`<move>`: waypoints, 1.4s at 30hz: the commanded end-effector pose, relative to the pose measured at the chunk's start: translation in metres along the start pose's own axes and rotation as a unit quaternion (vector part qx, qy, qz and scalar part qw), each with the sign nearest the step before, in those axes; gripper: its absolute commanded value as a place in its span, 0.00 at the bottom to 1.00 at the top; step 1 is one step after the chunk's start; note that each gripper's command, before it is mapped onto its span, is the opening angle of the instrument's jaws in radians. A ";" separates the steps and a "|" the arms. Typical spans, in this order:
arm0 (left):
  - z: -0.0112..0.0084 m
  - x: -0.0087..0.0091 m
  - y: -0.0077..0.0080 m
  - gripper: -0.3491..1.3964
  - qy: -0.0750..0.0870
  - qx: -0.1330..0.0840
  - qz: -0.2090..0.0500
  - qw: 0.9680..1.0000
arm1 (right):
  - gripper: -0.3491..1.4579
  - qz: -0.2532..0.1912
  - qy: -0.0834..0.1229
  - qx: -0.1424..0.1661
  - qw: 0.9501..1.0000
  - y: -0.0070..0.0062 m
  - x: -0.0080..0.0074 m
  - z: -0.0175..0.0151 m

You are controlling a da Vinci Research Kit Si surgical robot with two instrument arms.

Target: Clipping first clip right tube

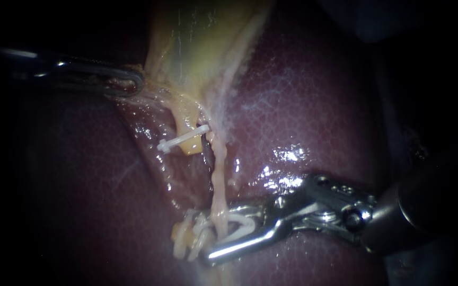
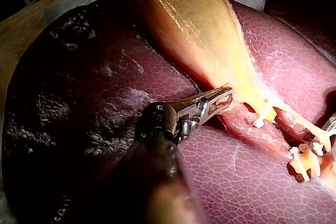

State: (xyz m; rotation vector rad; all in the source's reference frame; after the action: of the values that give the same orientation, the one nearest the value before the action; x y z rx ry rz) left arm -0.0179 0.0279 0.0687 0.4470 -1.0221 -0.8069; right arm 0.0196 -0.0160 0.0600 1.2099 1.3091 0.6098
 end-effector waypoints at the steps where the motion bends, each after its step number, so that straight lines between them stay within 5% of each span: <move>1: 0.0000 0.0000 0.0000 0.00 0.000 0.000 0.000 1.000 | 0.46 0.000 0.000 0.000 1.000 0.0000 0.0000 0.0000; 13: 0.0000 0.0000 0.0000 0.00 0.001 0.000 0.000 1.000 | 0.37 0.000 -0.002 0.002 1.000 0.0000 0.0000 0.0000; 27: 0.0000 0.0000 0.0000 0.00 0.001 0.000 0.000 1.000 | 0.00 0.000 -0.002 0.003 1.000 0.0002 0.0002 0.0002; 42: 0.0000 0.0000 0.0000 0.00 0.003 0.000 0.000 1.000 | 0.00 0.000 -0.003 0.004 1.000 0.0007 0.0002 0.0000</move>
State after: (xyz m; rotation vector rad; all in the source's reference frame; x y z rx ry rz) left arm -0.0179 0.0279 0.0687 0.4478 -1.0173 -0.8062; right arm 0.0198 -0.0156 0.0606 1.2174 1.3078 0.6007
